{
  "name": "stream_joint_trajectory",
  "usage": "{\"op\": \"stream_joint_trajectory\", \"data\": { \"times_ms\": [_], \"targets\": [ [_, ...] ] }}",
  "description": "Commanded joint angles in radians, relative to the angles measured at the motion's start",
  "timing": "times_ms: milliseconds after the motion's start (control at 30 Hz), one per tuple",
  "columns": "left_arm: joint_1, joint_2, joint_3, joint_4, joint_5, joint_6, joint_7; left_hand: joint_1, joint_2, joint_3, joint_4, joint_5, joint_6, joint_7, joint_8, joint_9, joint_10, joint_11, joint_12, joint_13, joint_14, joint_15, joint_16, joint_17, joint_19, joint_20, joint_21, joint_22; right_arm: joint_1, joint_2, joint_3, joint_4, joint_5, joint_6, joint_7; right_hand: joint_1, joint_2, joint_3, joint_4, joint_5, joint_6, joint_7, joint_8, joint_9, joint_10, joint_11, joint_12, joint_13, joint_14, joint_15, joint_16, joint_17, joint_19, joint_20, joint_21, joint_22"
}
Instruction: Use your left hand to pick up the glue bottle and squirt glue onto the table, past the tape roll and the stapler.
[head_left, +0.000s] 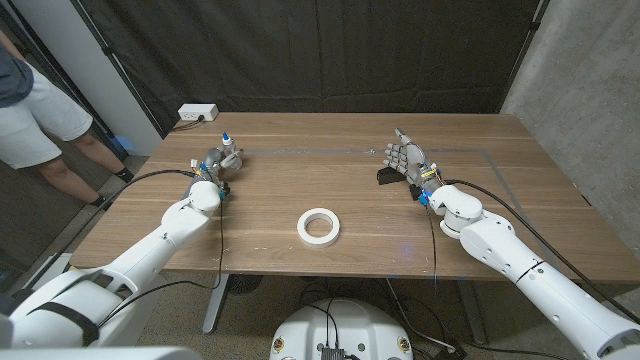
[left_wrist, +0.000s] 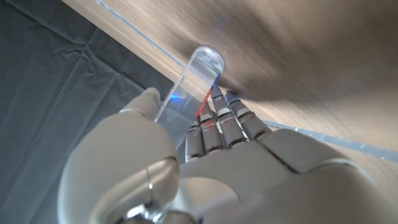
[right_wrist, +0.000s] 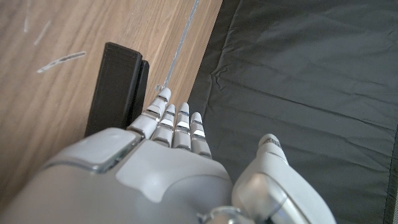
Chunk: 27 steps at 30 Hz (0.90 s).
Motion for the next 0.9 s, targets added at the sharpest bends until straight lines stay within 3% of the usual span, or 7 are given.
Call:
{"op": "stream_joint_trajectory", "data": {
  "times_ms": [33, 267, 367, 900],
  "targets": [
    [0.017, 0.035, -0.002, -0.063, 0.006, 0.044, -0.032, -0.012, 0.0, -0.007, 0.004, 0.005, -0.018, -0.002, 0.001, 0.003, -0.027, -0.004, -0.002, 0.003, -0.032, 0.009, -0.003, 0.002, -0.045, 0.031, -0.004, 0.004, 0.007, 0.002, -0.004, 0.001, -0.002, -0.006, 0.0, 0.007, 0.007, 0.001, -0.001, -0.002, 0.004, -0.002, 0.001, 0.005, 0.007, 0.001, 0.002, 0.004, 0.005, 0.005, -0.001, 0.003, 0.003, 0.003, 0.0, 0.004],
    [0.061, 0.077, -0.025, -0.172, 0.01, 0.084, -0.021, -0.022, -0.001, -0.014, 0.008, 0.006, -0.065, -0.004, -0.002, 0.003, -0.085, 0.008, -0.005, 0.003, -0.083, 0.018, -0.002, 0.004, -0.08, 0.042, -0.004, 0.005, 0.009, 0.007, -0.004, 0.007, -0.001, 0.003, 0.003, 0.007, 0.007, 0.002, -0.001, -0.002, 0.004, -0.003, 0.0, 0.005, 0.008, 0.002, 0.003, 0.004, 0.005, 0.005, -0.001, 0.003, 0.003, 0.003, 0.0, 0.004],
    [0.086, 0.098, -0.045, -0.225, 0.018, 0.11, 0.004, -0.029, -0.001, -0.018, 0.012, 0.006, -0.069, -0.006, 0.003, 0.003, -0.088, 0.0, 0.003, 0.004, -0.076, 0.021, 0.009, 0.005, -0.056, 0.053, 0.01, 0.006, 0.011, 0.01, -0.006, 0.014, -0.002, 0.008, 0.006, 0.007, 0.007, 0.002, -0.001, -0.002, 0.003, -0.004, 0.0, 0.005, 0.008, 0.001, 0.003, 0.004, 0.005, 0.005, -0.001, 0.003, 0.003, 0.003, 0.0, 0.004],
    [0.221, 0.155, -0.182, -0.41, 0.0, 0.108, 0.101, -0.038, -0.009, -0.026, 0.014, 0.006, -0.072, -0.008, 0.008, 0.003, -0.087, 0.002, 0.009, 0.004, -0.068, 0.022, 0.015, 0.005, -0.045, 0.042, 0.018, 0.007, 0.003, 0.03, 0.001, 0.056, -0.001, 0.06, 0.017, 0.008, 0.007, 0.001, -0.001, -0.002, 0.002, -0.005, -0.001, 0.005, 0.006, 0.001, 0.001, 0.004, 0.004, 0.005, -0.002, 0.002, 0.001, 0.002, -0.001, 0.004]
  ]
}}
